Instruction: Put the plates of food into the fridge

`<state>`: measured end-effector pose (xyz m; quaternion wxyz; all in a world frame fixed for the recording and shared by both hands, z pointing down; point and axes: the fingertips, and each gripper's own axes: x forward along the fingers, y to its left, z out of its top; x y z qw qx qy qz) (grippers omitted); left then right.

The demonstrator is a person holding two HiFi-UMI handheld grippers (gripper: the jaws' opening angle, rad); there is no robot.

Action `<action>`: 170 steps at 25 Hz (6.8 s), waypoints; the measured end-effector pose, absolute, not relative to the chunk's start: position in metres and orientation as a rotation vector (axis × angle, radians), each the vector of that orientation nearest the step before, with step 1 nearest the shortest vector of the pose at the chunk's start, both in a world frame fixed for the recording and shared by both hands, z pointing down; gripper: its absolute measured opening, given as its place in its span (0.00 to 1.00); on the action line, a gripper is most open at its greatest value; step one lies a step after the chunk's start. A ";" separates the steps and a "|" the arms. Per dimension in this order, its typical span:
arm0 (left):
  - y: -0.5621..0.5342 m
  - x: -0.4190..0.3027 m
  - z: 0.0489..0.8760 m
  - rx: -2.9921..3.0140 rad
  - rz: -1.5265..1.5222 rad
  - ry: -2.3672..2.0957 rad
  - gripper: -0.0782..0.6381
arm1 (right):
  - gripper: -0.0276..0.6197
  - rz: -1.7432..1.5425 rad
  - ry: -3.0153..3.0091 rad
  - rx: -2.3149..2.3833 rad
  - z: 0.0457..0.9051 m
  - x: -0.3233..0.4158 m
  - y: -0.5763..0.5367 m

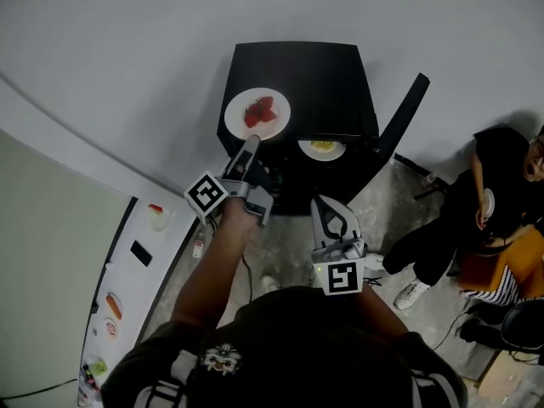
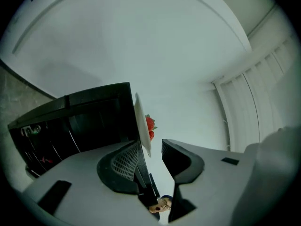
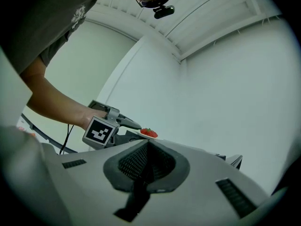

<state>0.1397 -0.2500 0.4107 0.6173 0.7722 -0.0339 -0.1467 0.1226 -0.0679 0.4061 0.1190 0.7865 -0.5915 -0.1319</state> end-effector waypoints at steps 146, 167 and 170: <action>-0.139 0.057 0.447 3.044 0.017 -0.484 0.14 | 0.08 -0.211 -1.825 2.491 0.437 0.130 -0.066; -0.131 0.060 0.427 3.093 -0.038 -0.473 0.14 | 0.08 -0.294 -1.834 2.477 0.420 0.124 -0.072; -0.129 0.059 0.431 3.091 -0.012 -0.469 0.14 | 0.08 -0.269 -1.839 2.486 0.422 0.125 -0.070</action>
